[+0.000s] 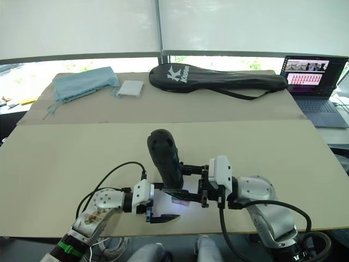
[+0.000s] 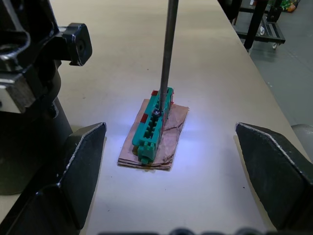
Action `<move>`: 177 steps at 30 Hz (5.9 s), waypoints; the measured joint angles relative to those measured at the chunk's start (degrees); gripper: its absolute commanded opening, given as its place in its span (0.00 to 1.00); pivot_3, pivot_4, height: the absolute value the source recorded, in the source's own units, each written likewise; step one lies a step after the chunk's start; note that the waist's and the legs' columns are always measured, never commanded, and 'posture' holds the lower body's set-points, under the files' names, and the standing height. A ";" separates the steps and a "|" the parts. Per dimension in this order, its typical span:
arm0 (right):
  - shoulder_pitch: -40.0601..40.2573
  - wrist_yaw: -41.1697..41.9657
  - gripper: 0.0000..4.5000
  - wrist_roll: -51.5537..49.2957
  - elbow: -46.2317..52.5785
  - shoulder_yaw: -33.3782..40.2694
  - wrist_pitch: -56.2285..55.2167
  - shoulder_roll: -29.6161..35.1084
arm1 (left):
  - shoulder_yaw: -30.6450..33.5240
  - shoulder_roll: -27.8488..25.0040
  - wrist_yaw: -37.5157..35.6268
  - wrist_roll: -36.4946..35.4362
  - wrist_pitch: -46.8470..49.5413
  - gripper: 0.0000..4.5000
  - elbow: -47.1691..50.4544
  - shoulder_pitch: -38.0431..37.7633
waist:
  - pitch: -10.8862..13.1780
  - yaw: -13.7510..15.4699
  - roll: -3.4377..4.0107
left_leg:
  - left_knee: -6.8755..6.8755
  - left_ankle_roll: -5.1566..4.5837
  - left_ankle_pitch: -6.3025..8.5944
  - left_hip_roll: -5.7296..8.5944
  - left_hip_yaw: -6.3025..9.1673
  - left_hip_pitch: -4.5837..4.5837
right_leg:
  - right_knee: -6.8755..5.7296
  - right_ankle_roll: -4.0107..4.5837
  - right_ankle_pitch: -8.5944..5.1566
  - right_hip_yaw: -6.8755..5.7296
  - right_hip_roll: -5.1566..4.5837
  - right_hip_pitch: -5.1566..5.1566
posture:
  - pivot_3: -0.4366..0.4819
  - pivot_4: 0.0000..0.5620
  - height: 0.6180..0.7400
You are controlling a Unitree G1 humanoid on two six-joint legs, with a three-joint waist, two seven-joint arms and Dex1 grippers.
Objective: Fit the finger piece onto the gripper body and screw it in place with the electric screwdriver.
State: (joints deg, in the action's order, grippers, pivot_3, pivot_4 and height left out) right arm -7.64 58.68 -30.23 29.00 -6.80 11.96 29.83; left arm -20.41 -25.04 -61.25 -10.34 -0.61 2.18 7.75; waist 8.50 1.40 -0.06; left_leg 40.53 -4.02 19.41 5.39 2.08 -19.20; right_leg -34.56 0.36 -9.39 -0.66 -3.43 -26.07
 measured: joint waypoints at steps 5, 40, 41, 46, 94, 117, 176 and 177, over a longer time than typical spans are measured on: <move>-0.25 -0.13 0.42 0.22 -0.21 -0.04 0.00 0.00 | 0.00 0.00 0.05 0.00 0.15 0.99 0.09 -0.02 | 0.00 0.01 0.00 | 0.00 0.00 0.00 0.00 0.00 0.00 | 0.00 0.00 0.00 0.00 0.00 0.00 | 0.48 0.27 1.00; -0.34 -1.46 0.42 1.30 -0.29 -1.60 0.05 0.16 | 0.00 -0.01 0.53 -0.02 0.25 0.99 0.10 -0.38 | -0.24 -0.06 0.01 | 0.00 0.00 0.00 0.00 0.00 0.04 | 0.00 0.00 0.00 0.01 0.00 0.03 | 0.48 0.27 1.00; -0.34 -1.42 0.42 1.16 -0.28 -1.60 0.04 0.16 | 0.01 -0.01 0.52 -0.04 0.25 0.99 0.07 -0.36 | -0.25 -0.06 0.01 | 0.00 0.00 0.00 0.00 0.00 0.04 | 0.00 0.00 0.00 0.01 0.00 0.03 | 0.48 0.27 1.00; -0.34 -1.37 0.42 0.91 -0.28 -1.58 0.04 0.29 | 0.09 -0.01 0.40 -0.15 0.24 0.99 -0.15 -0.24 | -0.25 -0.07 0.01 | 0.00 0.00 0.00 0.00 0.00 0.04 | 0.00 0.00 0.00 0.01 0.00 0.03 | 0.48 0.27 1.00; -5.05 -0.26 0.42 -6.28 1.57 2.24 2.61 1.54 | 9.54 -3.47 -7.00 -11.42 -5.25 0.99 -1.53 -5.07 | -0.13 -0.74 -0.10 | 0.00 0.01 0.00 -0.01 0.00 -0.06 | -0.10 0.02 -0.02 0.03 0.02 -0.14 | 0.48 0.27 1.00; -12.48 -6.44 0.42 -21.39 7.88 10.71 13.18 9.11 | 17.77 -9.93 -3.76 -21.78 13.02 0.99 12.35 -1.50 | -0.01 -0.69 -0.20 | 0.00 0.00 0.01 0.00 0.00 -0.09 | -0.06 0.03 -0.02 0.01 0.02 -0.14 | 0.48 0.27 1.00; -11.48 -8.09 0.42 -23.76 9.99 12.84 14.99 12.28 | 6.23 7.95 4.65 1.98 -4.47 0.51 -15.42 9.87 | 0.00 1.50 -0.23 | 0.27 -0.23 0.13 0.00 0.00 -0.17 | 0.11 -0.11 0.06 -0.04 -0.07 0.05 | 0.48 0.27 1.00; -11.42 -8.08 0.42 -23.76 10.00 12.84 14.99 12.32 | 6.20 7.81 4.22 1.97 -4.61 0.51 -15.75 10.14 | 0.00 1.49 -0.23 | 0.27 -0.23 0.13 -0.01 0.00 -0.17 | 0.11 -0.11 0.06 -0.04 -0.07 0.04 | 0.48 0.27 1.00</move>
State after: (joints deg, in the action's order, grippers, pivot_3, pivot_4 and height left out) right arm -19.07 50.60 -53.99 39.01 6.04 26.95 42.15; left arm -14.21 -17.23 -57.02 -8.37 -5.22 -13.57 17.89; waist 8.50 2.89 -0.29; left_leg 40.79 -4.26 19.54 5.39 2.07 -19.36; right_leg -34.45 0.25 -9.34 -0.70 -3.50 -26.02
